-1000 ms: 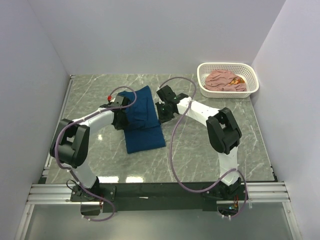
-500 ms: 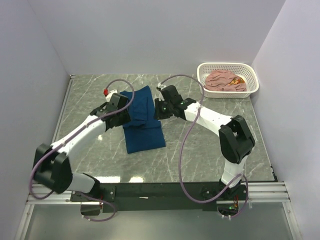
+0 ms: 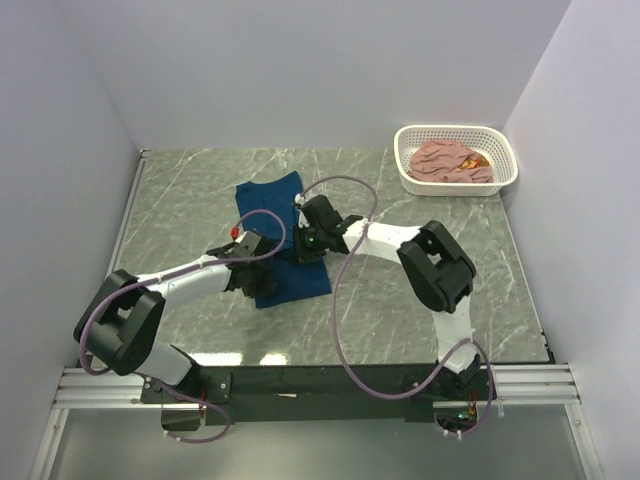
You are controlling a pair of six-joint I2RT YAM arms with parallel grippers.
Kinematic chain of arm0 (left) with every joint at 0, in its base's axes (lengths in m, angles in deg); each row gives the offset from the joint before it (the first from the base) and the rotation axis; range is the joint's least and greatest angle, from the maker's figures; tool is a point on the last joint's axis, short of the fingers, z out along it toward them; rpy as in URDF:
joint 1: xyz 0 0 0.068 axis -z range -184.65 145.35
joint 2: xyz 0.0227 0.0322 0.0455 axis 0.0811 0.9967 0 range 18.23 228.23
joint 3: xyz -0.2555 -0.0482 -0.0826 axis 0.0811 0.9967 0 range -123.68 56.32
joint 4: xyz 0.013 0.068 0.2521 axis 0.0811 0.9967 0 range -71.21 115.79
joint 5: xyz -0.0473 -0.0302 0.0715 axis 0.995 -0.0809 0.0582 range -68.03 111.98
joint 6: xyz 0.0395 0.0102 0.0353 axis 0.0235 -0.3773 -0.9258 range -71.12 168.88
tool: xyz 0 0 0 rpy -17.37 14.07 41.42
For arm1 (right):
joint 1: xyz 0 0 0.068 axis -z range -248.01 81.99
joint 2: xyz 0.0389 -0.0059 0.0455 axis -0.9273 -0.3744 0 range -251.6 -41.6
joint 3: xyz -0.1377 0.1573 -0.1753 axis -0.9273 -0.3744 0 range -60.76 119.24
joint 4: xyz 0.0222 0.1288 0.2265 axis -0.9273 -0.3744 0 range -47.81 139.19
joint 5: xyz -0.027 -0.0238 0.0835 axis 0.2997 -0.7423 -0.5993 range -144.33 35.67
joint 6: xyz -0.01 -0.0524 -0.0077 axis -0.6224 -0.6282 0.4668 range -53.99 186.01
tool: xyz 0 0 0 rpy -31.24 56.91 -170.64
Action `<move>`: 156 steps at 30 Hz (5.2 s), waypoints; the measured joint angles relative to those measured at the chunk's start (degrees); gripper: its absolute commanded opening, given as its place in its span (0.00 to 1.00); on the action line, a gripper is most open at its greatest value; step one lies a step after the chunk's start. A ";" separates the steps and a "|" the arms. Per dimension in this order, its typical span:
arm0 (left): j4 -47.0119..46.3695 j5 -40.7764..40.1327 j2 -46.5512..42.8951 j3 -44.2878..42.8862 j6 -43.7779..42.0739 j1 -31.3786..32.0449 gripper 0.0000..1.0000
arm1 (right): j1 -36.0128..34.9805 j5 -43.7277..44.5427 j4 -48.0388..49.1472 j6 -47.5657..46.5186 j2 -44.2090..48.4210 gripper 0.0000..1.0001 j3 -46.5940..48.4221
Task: Fold and stack the t-shirts
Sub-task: Fold the tshirt
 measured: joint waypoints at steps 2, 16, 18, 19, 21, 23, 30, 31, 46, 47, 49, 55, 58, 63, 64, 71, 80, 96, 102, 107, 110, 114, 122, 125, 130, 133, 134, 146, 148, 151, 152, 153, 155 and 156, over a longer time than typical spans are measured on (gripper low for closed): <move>-0.66 0.70 0.07 0.04 0.50 -0.02 0.13 | 0.00 0.00 -0.15 -0.02 -2.32 0.17 1.25; -3.80 1.25 -2.32 3.06 1.84 -0.04 0.22 | 2.05 6.05 -4.11 -1.44 -15.41 0.35 25.42; -3.21 1.18 -3.08 3.30 1.99 -0.02 0.24 | 3.02 7.78 -5.05 -2.43 -16.41 0.35 29.86; -2.43 1.03 -3.56 3.34 1.99 -0.02 0.25 | 3.28 8.74 -5.62 -2.99 -16.39 0.34 31.12; -0.35 0.57 -5.31 3.34 1.99 -0.02 0.29 | 3.82 11.19 -5.95 -4.68 -15.04 0.35 31.85; 1.64 -0.31 -7.96 3.30 2.10 0.00 0.37 | 3.67 16.15 -5.88 -6.69 -11.45 0.44 28.72; 7.04 -4.83 -18.51 -1.07 2.10 0.00 0.66 | -4.33 39.91 -4.83 -16.15 11.78 0.65 9.01; 7.58 -5.46 -19.54 -1.97 2.12 0.00 0.68 | -6.38 41.55 -4.85 -16.61 14.45 0.65 7.85; 10.34 -5.22 -23.96 6.88 6.91 -0.48 0.80 | -3.56 24.02 -6.05 0.66 23.50 0.69 -19.63; 10.14 -4.87 -23.91 7.91 7.15 -1.03 0.80 | -3.39 22.67 -5.77 1.92 23.50 0.69 -21.24; 9.20 -4.02 -23.58 9.38 7.78 -2.51 0.80 | -2.82 20.39 -5.05 4.02 23.47 0.68 -23.34; 4.42 -1.77 -20.31 10.73 7.93 -6.32 0.75 | -1.95 16.11 -0.46 7.76 21.64 0.63 -23.69; 3.06 -0.74 -18.91 10.73 7.89 -6.38 0.73 | -1.92 14.73 0.07 8.68 19.43 0.61 -23.52; 2.49 0.09 -18.36 10.73 7.78 -6.38 0.71 | -2.03 14.29 -0.83 9.51 17.68 0.56 -23.19; 2.51 0.22 -18.36 10.73 7.74 -6.38 0.71 | -2.14 14.43 -1.27 9.62 17.57 0.56 -22.93; 2.58 0.28 -16.81 10.62 7.02 -6.38 0.71 | -5.01 17.42 -4.79 10.95 16.09 0.54 -20.68; 2.69 0.28 -15.98 10.19 6.36 -6.38 0.70 | -7.61 22.47 -8.87 13.73 14.67 0.51 -18.25; 3.28 0.76 -11.85 8.04 5.35 -4.57 0.68 | -7.61 23.82 -10.51 14.99 13.99 0.00 -17.77; 4.20 0.39 -9.03 5.90 5.38 -2.82 0.61 | -7.61 23.74 -10.49 14.95 13.99 0.00 -17.75; 5.95 -1.03 -6.10 3.50 5.35 -0.98 0.55 | -7.61 23.69 -10.49 14.95 13.99 0.00 -17.77; 6.71 -1.70 -5.53 3.08 5.38 -0.24 0.51 | -7.61 23.67 -10.45 14.93 14.01 0.00 -17.79; 7.91 -2.29 -4.24 2.19 5.33 -0.13 0.46 | -7.58 23.61 -10.40 14.64 14.01 0.00 -17.79; 7.93 -2.05 -2.62 1.38 5.53 0.31 0.12 | -7.61 23.47 -10.25 14.29 14.21 0.00 -18.01; 6.91 -1.90 -2.78 1.75 5.90 1.25 0.01 | -7.61 23.10 -10.03 14.03 14.71 0.00 -18.60; 6.62 -1.42 -4.79 3.52 7.54 4.52 0.01 | -8.13 22.05 -11.37 13.38 17.03 0.00 -20.79; 9.66 -0.33 -7.67 5.18 9.53 9.57 0.01 | -10.14 20.65 -14.38 12.96 20.65 0.00 -24.02; 11.34 0.44 -8.98 5.70 10.16 11.58 0.01 | -11.41 19.58 -15.91 12.87 22.45 0.00 -25.42; 30.10 9.29 -32.94 0.44 20.83 23.98 0.01 | -17.03 12.52 -39.26 12.13 48.83 0.00 -27.02; 31.28 9.31 -31.52 -3.37 19.50 21.40 0.01 | -14.12 13.49 -41.77 10.64 48.54 0.00 -22.84; 31.56 9.16 -28.15 -8.31 15.93 14.75 0.01 | -8.72 14.58 -44.06 7.96 46.77 0.00 -15.85; 31.41 9.16 -26.97 -9.64 14.75 12.35 0.01 | -7.30 14.88 -44.96 7.06 45.81 0.00 -13.51; 31.15 9.18 -25.79 -10.95 13.14 9.57 0.01 | -6.14 15.15 -45.24 5.95 44.70 0.00 -11.06; 30.69 9.29 -24.09 -12.79 10.56 5.75 0.01 | -4.59 15.41 -45.70 3.87 42.16 0.00 -6.54; 30.60 9.33 -23.21 -13.68 9.14 3.78 0.01 | -3.98 15.37 -45.70 2.84 40.81 0.00 -4.57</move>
